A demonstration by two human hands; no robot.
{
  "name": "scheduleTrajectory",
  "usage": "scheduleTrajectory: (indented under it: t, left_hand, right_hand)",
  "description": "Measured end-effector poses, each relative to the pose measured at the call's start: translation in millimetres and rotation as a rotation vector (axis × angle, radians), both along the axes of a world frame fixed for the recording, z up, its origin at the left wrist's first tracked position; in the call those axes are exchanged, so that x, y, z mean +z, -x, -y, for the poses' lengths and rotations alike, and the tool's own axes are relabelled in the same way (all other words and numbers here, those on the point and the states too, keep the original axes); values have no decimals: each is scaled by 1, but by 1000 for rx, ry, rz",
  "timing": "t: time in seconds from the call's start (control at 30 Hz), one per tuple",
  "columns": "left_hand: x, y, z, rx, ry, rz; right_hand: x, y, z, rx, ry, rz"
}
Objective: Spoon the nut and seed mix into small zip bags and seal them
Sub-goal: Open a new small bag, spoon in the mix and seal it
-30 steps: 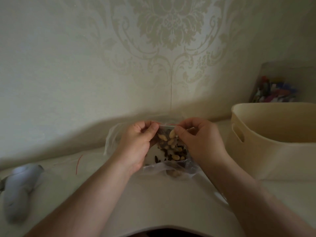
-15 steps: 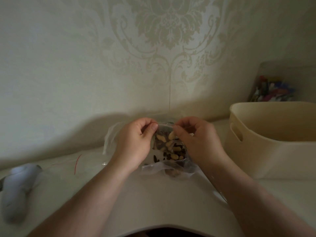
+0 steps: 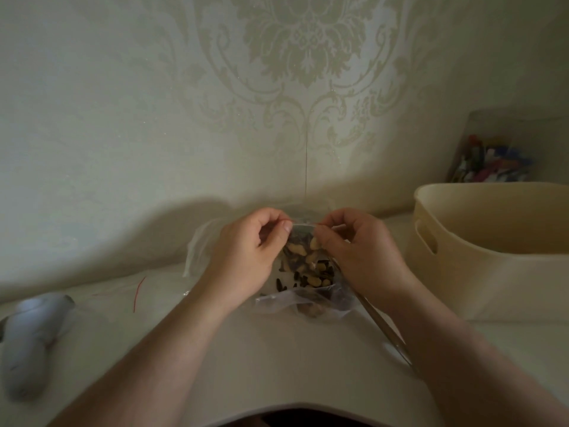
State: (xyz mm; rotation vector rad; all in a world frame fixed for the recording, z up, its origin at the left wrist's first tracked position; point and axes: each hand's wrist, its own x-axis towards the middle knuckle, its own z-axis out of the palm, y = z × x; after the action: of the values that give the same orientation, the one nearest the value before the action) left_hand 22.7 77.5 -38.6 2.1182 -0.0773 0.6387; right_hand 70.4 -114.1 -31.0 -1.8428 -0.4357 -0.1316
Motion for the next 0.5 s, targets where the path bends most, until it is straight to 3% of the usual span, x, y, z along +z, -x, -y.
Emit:
scheduleTrajectory:
  t: [0.5]
  left_hand:
    - [2, 4, 7, -89, 82, -15]
  right_hand:
    - [-4, -2, -4, 30, 52, 91]
